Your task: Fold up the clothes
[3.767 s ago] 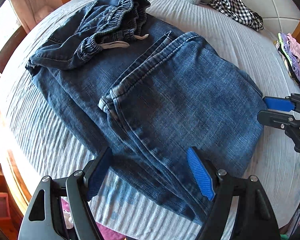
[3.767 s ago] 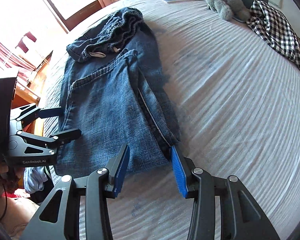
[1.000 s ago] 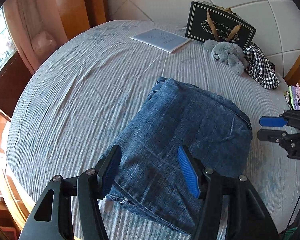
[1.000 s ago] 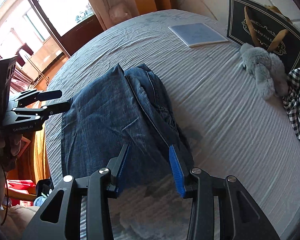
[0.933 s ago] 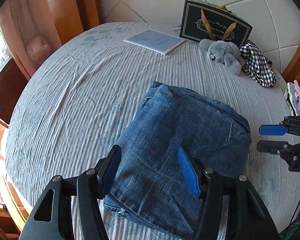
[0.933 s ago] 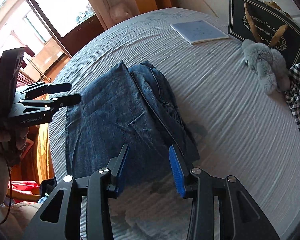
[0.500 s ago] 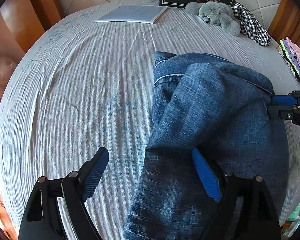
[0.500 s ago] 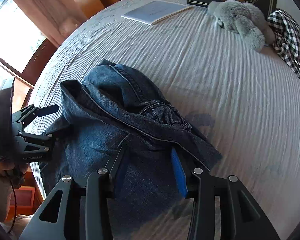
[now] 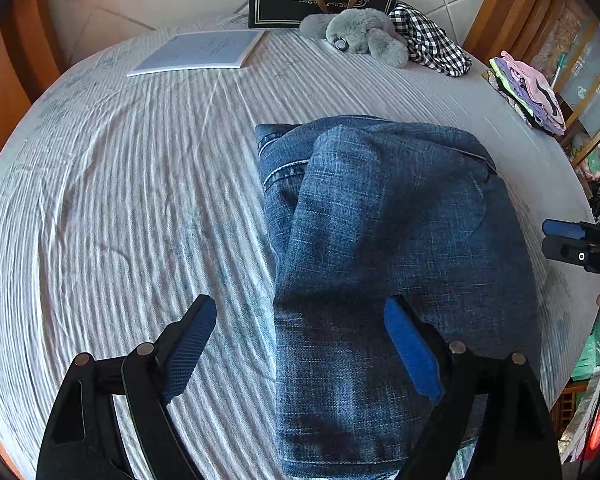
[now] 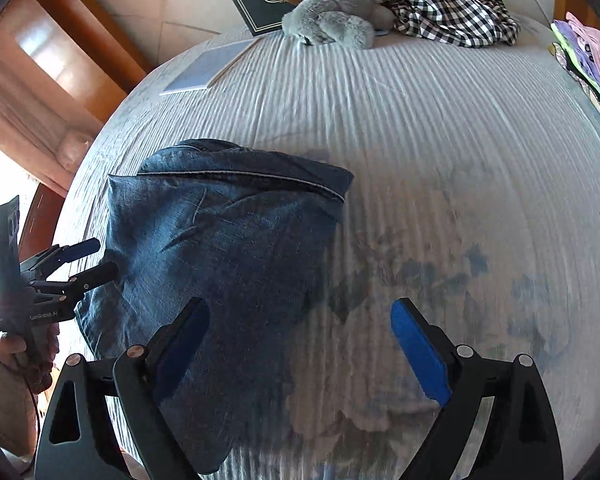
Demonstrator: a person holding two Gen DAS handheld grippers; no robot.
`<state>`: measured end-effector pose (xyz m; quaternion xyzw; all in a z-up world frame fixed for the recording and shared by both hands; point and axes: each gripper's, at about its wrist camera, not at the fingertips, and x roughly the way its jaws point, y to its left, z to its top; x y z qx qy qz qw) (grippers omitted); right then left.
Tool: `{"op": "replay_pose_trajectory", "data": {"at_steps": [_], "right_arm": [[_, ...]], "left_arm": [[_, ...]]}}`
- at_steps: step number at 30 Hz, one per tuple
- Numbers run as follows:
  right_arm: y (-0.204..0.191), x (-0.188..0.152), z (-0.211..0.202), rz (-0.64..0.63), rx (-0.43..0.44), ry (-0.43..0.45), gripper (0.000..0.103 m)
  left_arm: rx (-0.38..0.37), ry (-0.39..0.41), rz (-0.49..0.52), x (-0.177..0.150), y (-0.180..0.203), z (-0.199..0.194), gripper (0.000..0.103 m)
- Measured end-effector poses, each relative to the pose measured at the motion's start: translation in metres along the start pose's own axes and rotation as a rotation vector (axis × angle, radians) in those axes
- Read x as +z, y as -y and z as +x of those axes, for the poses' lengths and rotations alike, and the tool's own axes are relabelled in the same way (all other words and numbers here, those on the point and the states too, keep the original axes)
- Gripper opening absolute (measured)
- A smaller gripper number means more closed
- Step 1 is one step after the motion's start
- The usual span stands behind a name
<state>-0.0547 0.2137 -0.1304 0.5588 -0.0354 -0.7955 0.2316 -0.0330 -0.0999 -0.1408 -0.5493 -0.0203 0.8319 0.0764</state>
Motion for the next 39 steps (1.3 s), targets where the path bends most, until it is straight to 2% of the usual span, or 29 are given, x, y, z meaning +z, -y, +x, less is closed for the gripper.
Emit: {"op": "replay_pose_trajectory", "data": {"at_steps": [11, 18, 20, 21, 23, 24, 25, 26, 27, 34, 35, 37, 39], "right_arm": [[-0.013, 0.0, 0.013, 0.044, 0.0, 0.03, 0.096], [-0.016, 0.001, 0.02, 0.088, 0.055, 0.057, 0.096], [-0.016, 0.003, 0.022, 0.097, 0.055, 0.058, 0.093], [-0.015, 0.004, 0.023, 0.102, 0.055, 0.059, 0.087], [-0.016, 0.006, 0.025, 0.107, 0.058, 0.059, 0.085], [-0.016, 0.007, 0.026, 0.108, 0.058, 0.057, 0.083], [-0.015, 0.008, 0.027, 0.109, 0.056, 0.056, 0.078], [-0.015, 0.008, 0.027, 0.111, 0.056, 0.055, 0.076], [-0.014, 0.008, 0.028, 0.114, 0.057, 0.054, 0.072], [-0.011, 0.01, 0.04, 0.145, 0.102, 0.037, 0.07], [-0.011, 0.01, 0.041, 0.145, 0.105, 0.034, 0.07], [-0.012, 0.011, 0.044, 0.143, 0.112, 0.028, 0.063], [-0.012, 0.013, 0.047, 0.142, 0.117, 0.018, 0.062]], "left_arm": [[-0.097, -0.024, -0.045, 0.003, -0.011, 0.031, 0.093], [-0.143, -0.011, -0.044, 0.004, -0.019, 0.029, 0.093], [-0.152, -0.011, -0.032, 0.006, -0.017, 0.033, 0.093], [-0.158, -0.01, -0.029, 0.007, -0.016, 0.034, 0.092], [-0.175, -0.01, -0.037, 0.009, -0.016, 0.036, 0.091], [-0.181, -0.008, -0.042, 0.01, -0.016, 0.037, 0.09], [-0.196, -0.008, -0.045, 0.013, -0.015, 0.036, 0.084], [-0.22, -0.013, -0.046, 0.014, -0.015, 0.036, 0.073], [-0.24, -0.018, -0.046, 0.017, -0.014, 0.036, 0.069], [-0.237, -0.043, -0.004, 0.035, -0.002, 0.046, 0.069], [-0.236, -0.047, -0.001, 0.036, -0.001, 0.047, 0.065], [-0.235, -0.038, 0.015, 0.031, 0.001, 0.041, 0.059], [-0.238, -0.038, 0.022, 0.029, 0.002, 0.039, 0.058]]}}
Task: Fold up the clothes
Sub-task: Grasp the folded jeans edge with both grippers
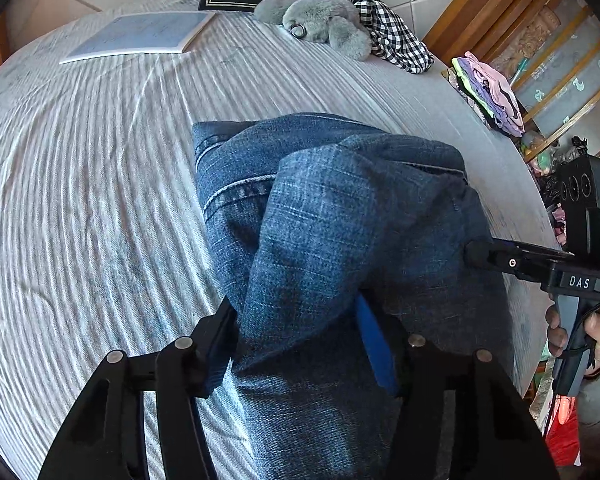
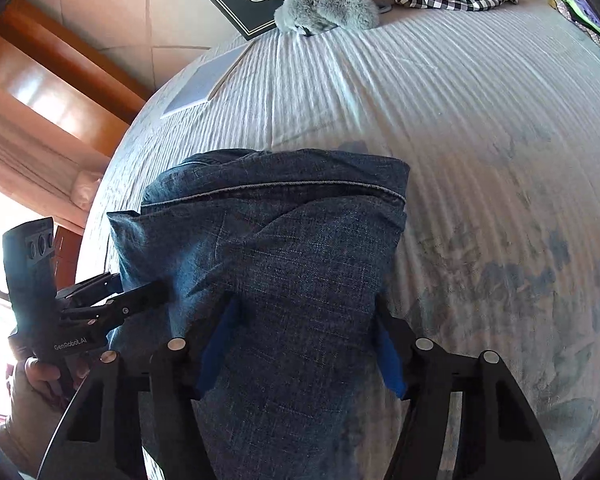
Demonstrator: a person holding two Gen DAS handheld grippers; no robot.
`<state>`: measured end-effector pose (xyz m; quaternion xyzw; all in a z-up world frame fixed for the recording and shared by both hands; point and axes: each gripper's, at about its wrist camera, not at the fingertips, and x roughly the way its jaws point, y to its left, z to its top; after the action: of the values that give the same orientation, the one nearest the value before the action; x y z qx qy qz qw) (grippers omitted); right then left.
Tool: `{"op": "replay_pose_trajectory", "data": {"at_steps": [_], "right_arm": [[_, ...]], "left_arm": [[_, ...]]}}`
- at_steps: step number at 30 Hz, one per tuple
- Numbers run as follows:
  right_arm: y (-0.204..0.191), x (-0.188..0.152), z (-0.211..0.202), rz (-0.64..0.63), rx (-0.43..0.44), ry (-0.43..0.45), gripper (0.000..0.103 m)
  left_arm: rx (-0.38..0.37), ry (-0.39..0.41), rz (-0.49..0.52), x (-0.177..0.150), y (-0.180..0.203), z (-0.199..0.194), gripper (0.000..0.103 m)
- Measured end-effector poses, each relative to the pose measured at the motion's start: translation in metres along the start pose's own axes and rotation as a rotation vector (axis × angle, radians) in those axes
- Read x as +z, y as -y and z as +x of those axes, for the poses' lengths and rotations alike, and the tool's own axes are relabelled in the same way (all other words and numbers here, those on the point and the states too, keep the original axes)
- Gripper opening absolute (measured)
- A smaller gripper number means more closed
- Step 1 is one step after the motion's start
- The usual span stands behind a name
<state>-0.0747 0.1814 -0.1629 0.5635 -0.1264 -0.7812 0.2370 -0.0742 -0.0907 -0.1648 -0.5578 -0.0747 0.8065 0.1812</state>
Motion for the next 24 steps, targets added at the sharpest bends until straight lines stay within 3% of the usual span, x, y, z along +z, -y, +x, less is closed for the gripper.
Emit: {"op": "replay_pose_trajectory", "data": {"at_steps": [3, 8, 13, 18, 22, 24], "right_arm": [[0.002, 0.002, 0.004, 0.002, 0.003, -0.019, 0.061], [0.002, 0.006, 0.006, -0.002, 0.003, -0.055, 0.061], [0.001, 0.006, 0.006, -0.008, -0.008, -0.072, 0.061], [0.0, 0.006, 0.006, -0.013, -0.021, -0.085, 0.06], [-0.009, 0.001, 0.001, -0.032, -0.035, -0.068, 0.049], [-0.012, -0.003, 0.002, -0.048, -0.036, -0.058, 0.049]], "left_arm": [[-0.024, -0.018, -0.014, 0.003, -0.005, 0.003, 0.059], [0.005, -0.041, 0.005, 0.007, 0.002, 0.005, 0.06], [0.013, -0.013, 0.001, 0.0, 0.001, 0.002, 0.057], [-0.002, -0.033, -0.005, -0.001, -0.005, -0.001, 0.059], [0.031, 0.022, 0.011, -0.011, 0.005, -0.013, 0.038], [0.022, 0.028, 0.001, -0.012, 0.002, -0.009, 0.037]]}}
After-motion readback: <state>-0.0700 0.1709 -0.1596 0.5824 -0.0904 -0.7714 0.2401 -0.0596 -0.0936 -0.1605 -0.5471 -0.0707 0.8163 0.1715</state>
